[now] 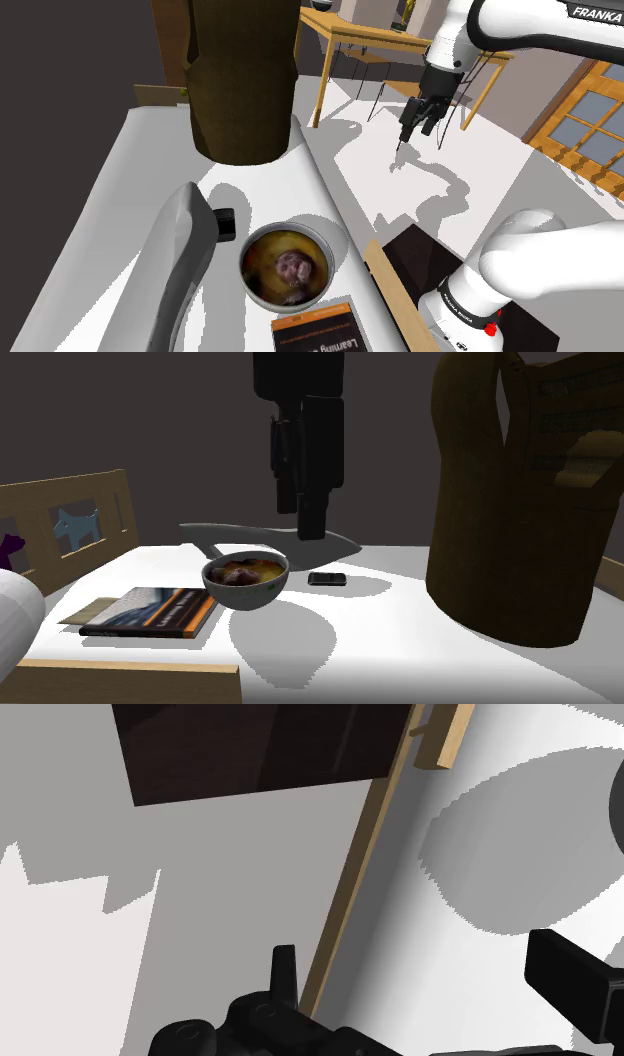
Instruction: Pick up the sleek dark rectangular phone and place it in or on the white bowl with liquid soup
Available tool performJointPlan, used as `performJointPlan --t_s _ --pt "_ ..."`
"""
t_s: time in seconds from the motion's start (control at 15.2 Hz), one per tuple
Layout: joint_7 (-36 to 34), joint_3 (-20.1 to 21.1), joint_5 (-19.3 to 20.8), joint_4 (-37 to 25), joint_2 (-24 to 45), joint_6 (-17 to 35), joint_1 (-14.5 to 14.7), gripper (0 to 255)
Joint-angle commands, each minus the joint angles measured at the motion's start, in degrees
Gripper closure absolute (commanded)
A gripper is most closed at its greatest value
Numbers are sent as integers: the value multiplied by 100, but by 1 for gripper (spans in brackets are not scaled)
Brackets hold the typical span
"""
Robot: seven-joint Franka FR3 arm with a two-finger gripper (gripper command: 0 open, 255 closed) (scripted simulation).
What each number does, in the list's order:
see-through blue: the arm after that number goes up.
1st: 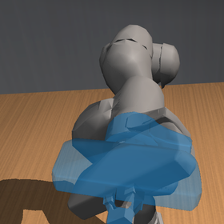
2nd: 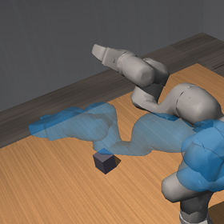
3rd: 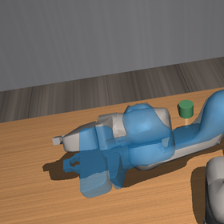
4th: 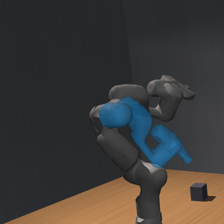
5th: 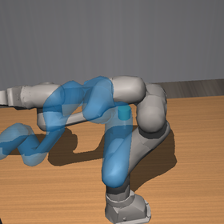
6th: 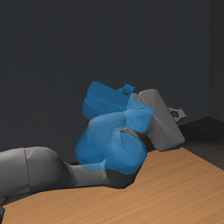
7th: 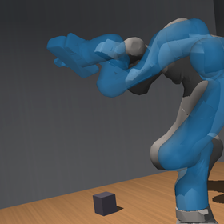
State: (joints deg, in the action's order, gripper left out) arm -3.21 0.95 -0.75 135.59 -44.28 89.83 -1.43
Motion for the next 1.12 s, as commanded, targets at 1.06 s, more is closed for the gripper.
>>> performJointPlan --t_s 1.06 --pt "-2507 1430 -1052 -983 2843 1154 238 0"
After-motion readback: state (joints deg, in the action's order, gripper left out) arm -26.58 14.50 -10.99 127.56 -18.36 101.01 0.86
